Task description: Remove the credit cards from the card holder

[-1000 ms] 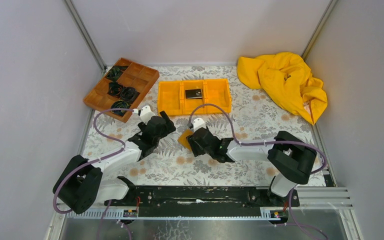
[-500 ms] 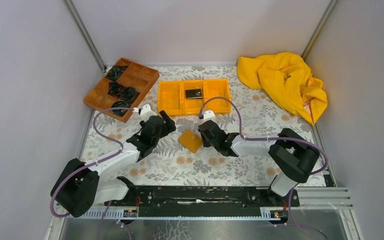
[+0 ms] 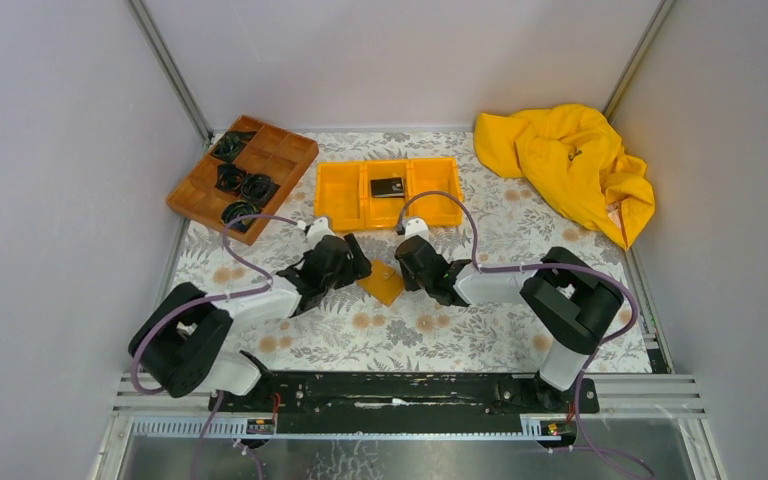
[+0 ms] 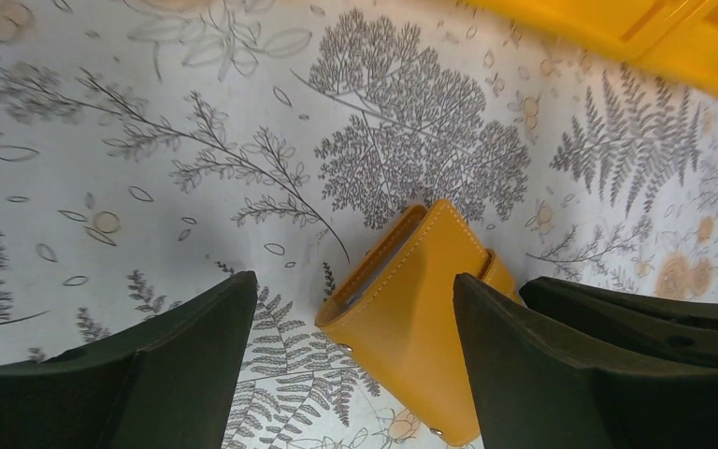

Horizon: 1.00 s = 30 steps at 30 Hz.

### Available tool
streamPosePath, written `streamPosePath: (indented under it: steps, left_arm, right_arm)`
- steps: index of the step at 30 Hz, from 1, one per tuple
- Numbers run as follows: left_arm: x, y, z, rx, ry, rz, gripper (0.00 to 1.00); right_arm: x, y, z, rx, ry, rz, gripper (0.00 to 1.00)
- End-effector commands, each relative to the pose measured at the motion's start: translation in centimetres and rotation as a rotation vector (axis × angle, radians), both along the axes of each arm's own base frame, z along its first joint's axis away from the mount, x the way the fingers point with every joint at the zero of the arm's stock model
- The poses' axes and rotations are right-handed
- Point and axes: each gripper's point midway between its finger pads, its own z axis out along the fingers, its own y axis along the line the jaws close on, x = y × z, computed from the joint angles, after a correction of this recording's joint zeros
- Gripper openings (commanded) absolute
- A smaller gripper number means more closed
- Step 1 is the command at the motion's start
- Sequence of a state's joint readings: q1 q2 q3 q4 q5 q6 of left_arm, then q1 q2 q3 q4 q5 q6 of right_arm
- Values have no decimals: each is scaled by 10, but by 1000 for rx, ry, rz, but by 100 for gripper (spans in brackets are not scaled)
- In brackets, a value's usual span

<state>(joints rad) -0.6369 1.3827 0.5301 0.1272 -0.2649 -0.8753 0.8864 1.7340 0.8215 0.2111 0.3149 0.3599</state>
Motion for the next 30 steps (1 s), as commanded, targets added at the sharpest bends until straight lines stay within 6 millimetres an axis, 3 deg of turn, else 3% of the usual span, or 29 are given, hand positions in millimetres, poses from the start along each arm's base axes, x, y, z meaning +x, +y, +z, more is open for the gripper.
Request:
streamPosePath:
  steps: [1,7,14,18,21,26,28,30]
  left_arm:
    - [9,-26,7,-80,-1,-37,85]
    - [12,-23,3,-56,3,-23,85]
    - [19,-12,3,-4,-6,4,87]
    - [22,-7,3,-7,-2,14,87]
    - [23,-4,4,8,-8,16,87]
    - [24,-8,16,43,-47,-73,87]
    - [22,-4,18,66,-52,-75,79]
    - [17,1,14,81,-46,-82,57]
  right_arm:
    - [-1,11,22,74,-18,35,15]
    - [-20,23,9,128,70,110,15]
    - [-38,38,8,244,139,144,11]
    - [-36,33,12,239,117,133,11]
    - [-32,28,25,241,68,122,11]
    - [-25,20,35,236,-8,111,26]
    - [-23,17,38,228,-40,112,36]
    - [-19,13,39,207,-61,106,40]
